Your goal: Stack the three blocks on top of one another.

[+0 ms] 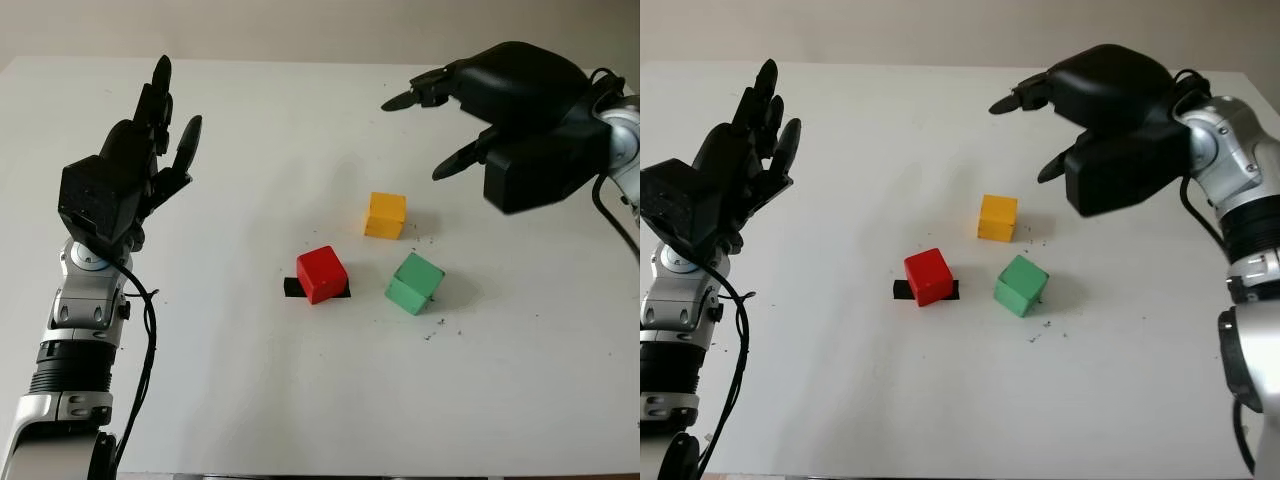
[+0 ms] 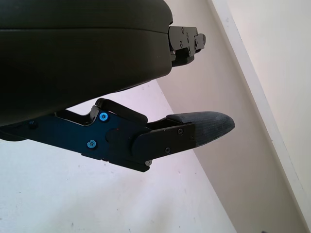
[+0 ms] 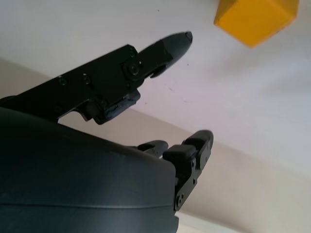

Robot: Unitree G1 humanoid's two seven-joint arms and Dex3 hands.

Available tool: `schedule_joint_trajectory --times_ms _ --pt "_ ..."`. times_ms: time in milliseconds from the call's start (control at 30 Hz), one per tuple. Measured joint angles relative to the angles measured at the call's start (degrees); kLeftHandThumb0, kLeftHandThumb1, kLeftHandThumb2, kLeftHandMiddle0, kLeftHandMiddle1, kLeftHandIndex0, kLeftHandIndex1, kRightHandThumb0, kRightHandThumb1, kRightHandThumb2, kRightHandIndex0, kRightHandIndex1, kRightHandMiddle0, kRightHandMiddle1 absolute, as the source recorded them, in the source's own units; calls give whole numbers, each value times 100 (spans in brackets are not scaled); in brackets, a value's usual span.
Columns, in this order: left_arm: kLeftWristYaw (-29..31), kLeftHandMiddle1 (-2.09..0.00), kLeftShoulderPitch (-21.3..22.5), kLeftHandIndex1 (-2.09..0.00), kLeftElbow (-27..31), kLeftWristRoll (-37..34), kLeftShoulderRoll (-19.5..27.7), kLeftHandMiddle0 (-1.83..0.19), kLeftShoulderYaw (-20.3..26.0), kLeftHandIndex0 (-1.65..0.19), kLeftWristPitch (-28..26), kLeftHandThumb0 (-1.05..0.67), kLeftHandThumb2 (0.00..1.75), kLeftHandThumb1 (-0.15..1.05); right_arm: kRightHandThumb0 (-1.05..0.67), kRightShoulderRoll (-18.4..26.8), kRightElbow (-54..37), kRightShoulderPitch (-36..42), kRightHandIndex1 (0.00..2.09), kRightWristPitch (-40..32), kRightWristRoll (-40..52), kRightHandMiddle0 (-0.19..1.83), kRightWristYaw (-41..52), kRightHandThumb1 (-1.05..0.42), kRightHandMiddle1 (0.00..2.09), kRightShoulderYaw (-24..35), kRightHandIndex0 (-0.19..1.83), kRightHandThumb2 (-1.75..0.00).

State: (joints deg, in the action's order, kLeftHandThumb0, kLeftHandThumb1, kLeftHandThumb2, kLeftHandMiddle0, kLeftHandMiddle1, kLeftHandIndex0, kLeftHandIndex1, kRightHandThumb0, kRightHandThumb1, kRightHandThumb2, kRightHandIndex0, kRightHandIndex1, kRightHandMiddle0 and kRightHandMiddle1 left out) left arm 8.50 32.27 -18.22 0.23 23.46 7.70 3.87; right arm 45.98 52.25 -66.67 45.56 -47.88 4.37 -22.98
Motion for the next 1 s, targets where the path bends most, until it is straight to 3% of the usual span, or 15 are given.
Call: schedule_joint_trajectory --times_ms 367,667,1000 --pt "24 -5 -1 -4 56 333 31 15 -77 14 -55 -64 62 105 -44 5 646 -580 3 515 -1705 46 -2251 -85 12 -1281 27 -5" --pt "44 -6 -2 -5 56 524 56 14 -106 13 -29 -65 63 105 -41 -236 921 -590 3 652 -1729 45 -2446 -86 10 -1585 24 -6" --pt "45 -5 -4 -5 59 525 58 15 -104 14 -19 -64 64 105 -49 -332 936 -594 5 820 -1963 46 -2852 -87 11 -2031 27 -6"
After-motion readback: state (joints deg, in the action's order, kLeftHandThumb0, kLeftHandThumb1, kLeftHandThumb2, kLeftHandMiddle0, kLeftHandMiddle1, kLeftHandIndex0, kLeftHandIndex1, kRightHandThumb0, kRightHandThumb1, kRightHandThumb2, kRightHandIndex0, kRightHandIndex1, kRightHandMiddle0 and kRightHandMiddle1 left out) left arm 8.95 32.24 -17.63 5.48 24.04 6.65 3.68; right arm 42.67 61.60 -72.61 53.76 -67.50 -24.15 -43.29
